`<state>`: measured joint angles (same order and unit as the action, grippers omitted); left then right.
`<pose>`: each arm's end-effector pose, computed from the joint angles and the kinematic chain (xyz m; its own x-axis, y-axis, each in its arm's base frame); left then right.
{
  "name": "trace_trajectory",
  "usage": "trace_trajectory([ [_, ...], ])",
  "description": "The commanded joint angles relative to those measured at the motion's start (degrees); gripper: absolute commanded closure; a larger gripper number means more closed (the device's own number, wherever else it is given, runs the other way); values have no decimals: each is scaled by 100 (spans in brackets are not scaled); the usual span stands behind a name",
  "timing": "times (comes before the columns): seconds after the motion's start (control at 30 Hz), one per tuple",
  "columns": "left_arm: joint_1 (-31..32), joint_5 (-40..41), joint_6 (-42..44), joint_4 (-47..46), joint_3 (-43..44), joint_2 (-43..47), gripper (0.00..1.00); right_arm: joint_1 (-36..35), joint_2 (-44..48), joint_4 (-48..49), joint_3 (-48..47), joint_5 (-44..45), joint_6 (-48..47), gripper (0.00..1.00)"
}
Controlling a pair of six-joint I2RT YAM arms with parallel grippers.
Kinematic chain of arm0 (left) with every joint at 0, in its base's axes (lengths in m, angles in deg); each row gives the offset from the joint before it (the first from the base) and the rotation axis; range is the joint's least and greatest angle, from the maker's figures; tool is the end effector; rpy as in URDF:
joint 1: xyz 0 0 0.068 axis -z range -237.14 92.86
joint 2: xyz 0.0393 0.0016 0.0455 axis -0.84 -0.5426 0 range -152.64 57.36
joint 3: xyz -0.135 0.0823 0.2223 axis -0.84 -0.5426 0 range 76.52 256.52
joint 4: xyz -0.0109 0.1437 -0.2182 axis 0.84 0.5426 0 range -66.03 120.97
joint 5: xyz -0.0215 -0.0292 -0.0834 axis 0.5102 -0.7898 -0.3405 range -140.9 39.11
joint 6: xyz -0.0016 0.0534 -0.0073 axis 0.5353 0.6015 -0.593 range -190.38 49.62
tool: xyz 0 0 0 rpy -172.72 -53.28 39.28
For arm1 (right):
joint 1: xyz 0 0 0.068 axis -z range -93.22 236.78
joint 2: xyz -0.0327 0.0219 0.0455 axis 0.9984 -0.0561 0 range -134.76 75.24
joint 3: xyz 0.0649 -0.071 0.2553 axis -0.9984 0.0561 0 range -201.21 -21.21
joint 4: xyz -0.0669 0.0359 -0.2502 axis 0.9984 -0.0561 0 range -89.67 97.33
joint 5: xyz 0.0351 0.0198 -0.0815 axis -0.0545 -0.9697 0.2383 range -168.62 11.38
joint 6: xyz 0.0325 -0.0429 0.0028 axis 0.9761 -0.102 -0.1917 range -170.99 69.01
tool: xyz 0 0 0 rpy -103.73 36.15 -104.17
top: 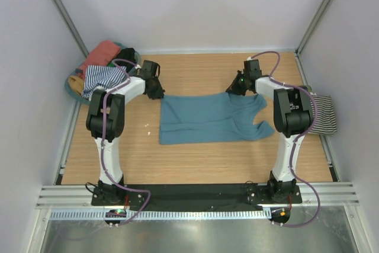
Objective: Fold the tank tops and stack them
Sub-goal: Fold the tank top
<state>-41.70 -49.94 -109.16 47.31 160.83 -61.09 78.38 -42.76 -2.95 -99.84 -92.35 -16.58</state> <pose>0.4254 -0.1168 0.1653 -0.7948 -0.4302 -0.4280 -0.3083 0.8938 -0.3258 0.4358 0.0729 0.1549 -0.7882 0.4386 -0.4317 0.1837 0.8372 0.5151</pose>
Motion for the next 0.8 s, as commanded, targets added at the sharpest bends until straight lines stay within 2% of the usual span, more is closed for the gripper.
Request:
trace_trajectory([
  [0.0,-41,-77,-15,-197,235,86,87,5,198,343,-29,-147,101,99],
  [0.03,-41,-77,-24,-189,235,112,94,23,207,343,-12,-138,101,99],
  [0.1,-59,-77,-15,-189,235,147,100,41,224,360,-3,-155,101,99],
  [0.77,-129,-447,257,-628,-82,718,100,207,919,677,507,-375,92,99],
])
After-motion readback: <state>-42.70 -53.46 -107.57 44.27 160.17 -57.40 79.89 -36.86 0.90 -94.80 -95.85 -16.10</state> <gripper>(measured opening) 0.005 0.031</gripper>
